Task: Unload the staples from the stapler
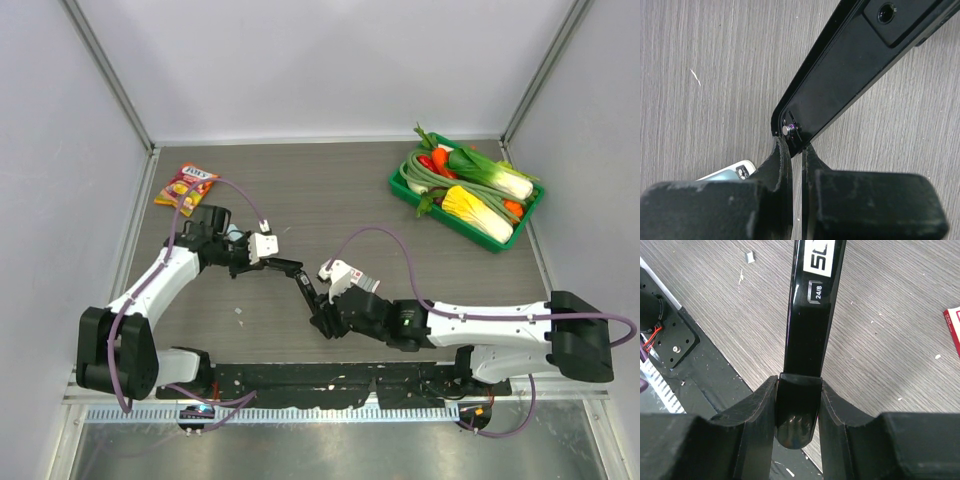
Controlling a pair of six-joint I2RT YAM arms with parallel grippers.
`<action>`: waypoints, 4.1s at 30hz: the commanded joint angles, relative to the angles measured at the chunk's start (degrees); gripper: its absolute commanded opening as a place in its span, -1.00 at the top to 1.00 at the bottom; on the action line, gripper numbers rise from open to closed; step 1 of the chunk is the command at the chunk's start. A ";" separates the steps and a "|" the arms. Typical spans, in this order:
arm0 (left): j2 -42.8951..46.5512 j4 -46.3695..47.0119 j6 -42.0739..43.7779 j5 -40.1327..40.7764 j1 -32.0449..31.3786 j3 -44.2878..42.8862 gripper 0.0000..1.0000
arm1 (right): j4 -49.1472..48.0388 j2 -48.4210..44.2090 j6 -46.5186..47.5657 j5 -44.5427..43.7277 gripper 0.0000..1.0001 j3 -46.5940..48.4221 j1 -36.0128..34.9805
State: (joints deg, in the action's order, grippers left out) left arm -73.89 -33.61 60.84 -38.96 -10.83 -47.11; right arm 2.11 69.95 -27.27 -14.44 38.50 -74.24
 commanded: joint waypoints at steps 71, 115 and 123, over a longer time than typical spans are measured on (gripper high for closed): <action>1.90 -1.64 -38.25 1.96 17.15 -15.38 -0.50 | 17.32 30.76 24.18 7.40 0.99 49.91 18.95; 11.48 -2.08 -37.11 6.00 20.41 -4.92 -0.47 | -41.84 48.53 20.95 -4.37 0.41 31.73 21.42; 10.17 -2.78 -35.70 6.00 20.41 -6.41 -0.51 | -31.05 43.87 21.55 -3.93 -0.38 34.27 21.41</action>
State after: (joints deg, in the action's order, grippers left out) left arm -63.51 -35.79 24.43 -31.75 9.15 -52.23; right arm -33.45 120.33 -5.56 -18.48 69.82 -52.56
